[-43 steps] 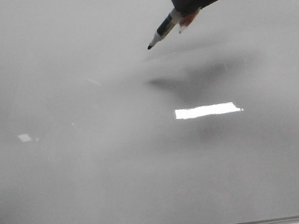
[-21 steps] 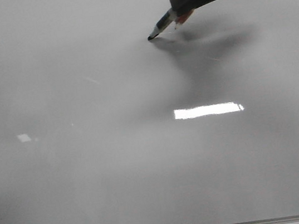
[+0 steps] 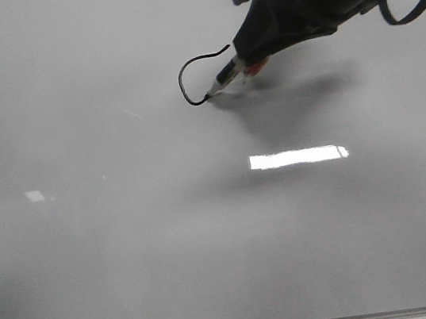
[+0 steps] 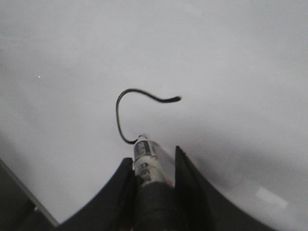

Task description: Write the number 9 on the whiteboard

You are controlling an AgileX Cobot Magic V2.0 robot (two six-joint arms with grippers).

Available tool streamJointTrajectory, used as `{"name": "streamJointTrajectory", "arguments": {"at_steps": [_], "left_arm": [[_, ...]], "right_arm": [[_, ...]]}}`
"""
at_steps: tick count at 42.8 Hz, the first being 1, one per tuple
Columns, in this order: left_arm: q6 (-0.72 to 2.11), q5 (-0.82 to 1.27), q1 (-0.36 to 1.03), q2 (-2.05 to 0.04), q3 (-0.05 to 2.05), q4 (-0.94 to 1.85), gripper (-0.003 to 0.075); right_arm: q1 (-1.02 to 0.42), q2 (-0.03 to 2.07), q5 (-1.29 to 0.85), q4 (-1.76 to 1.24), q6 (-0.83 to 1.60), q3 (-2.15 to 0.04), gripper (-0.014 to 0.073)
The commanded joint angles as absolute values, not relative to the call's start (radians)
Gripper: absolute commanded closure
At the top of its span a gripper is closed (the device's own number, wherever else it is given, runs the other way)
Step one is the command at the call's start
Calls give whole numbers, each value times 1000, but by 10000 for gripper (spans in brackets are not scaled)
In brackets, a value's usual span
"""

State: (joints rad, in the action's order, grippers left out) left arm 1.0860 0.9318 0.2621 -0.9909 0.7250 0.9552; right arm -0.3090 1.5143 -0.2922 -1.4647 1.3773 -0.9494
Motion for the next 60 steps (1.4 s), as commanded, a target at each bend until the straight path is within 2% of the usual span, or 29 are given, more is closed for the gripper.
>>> {"name": "streamJointTrajectory", "arguments": {"at_steps": [1,10,26,33,35,38,45,46,48,54,60], "left_arm": [[1089,916,258,-978,749,1019,739],[1089,916,258,-978,749,1021,739],[1089,939,258,-978,749,1021,739],[1089,959,258,-978,749,1010,729],[1089,967,258,-978,749,997,701],[1089,956,265,-978,758,973,599],[1089,946,317,-1035,840,961,197],[1089,946,335,-1048,854,956,153],[1089,946,367,-1082,886,949,115],[1089,979,505,-1191,973,917,131],[1091,1025,575,-1253,1027,917,227]], "right_arm": [[-266,1450,-167,-1485,1393,-1007,691],[-261,1464,-200,-1468,1393,-1028,691],[-314,1574,-138,-1451,1393,-808,691],[-314,1516,-287,-1450,1394,-807,691],[-314,1484,-386,-1448,1394,-810,691],[-314,1423,-545,-1439,1393,-817,691],[-314,1326,-786,-1267,1224,-877,691],[-314,1322,-838,-1217,1185,-892,691],[-316,1323,-928,-1153,1136,-930,691],[-327,1323,-1183,-1092,1068,-1022,691],[-346,1323,-1252,-1104,1057,-1071,691]]}}
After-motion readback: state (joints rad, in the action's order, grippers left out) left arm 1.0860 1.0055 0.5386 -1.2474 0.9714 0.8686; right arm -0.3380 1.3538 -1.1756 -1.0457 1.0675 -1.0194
